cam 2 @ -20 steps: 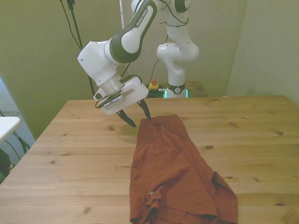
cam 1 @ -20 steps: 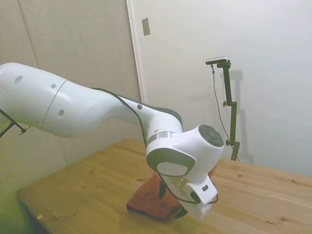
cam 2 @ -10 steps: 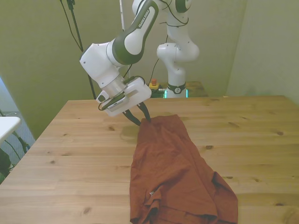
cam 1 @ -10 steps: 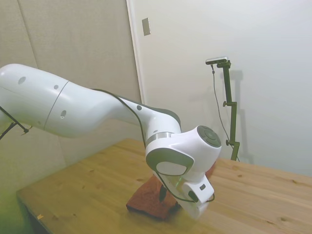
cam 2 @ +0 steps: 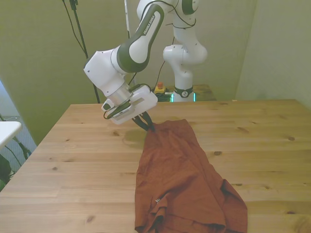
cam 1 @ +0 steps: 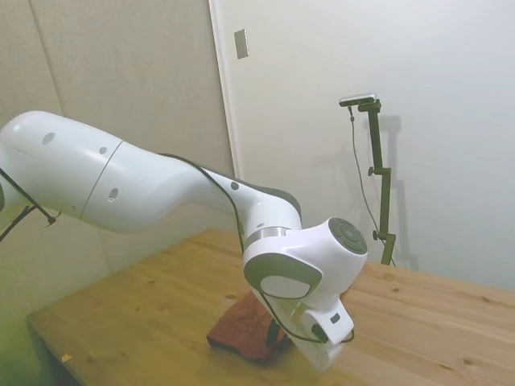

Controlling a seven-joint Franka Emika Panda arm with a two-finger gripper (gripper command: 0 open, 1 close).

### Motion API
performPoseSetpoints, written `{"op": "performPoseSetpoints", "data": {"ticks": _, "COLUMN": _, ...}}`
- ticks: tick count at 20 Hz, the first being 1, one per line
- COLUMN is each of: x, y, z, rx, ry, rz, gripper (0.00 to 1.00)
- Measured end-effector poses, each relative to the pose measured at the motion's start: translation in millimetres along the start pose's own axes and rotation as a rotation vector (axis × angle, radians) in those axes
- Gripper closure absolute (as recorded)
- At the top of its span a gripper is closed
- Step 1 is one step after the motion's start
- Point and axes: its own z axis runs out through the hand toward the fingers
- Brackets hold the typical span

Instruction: Unfold the shorts

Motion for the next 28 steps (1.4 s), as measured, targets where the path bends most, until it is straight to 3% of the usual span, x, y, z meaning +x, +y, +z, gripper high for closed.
{"op": "performPoseSetpoints", "data": {"ticks": 9, "x": -7.5, "y": -8.1, "z": -10.6, "rx": 0.011, "ry": 0.015, "rz": -0.020, "gripper": 1.00}}
{"op": "performPoseSetpoints", "data": {"ticks": 15, "x": -29.7, "y": -33.6, "z": -21.8, "rx": 0.005, "ry": 0.032, "rz": -0.084, "gripper": 1.00}}
{"op": "performPoseSetpoints", "data": {"ticks": 22, "x": -76.8, "y": -89.4, "z": -29.0, "rx": -0.104, "ry": 0.088, "rz": -0.172, "gripper": 1.00}}
{"op": "performPoseSetpoints", "data": {"ticks": 28, "x": -112.8, "y": -121.6, "z": -8.5, "rx": -0.185, "ry": 0.184, "rz": -0.213, "gripper": 1.00}}
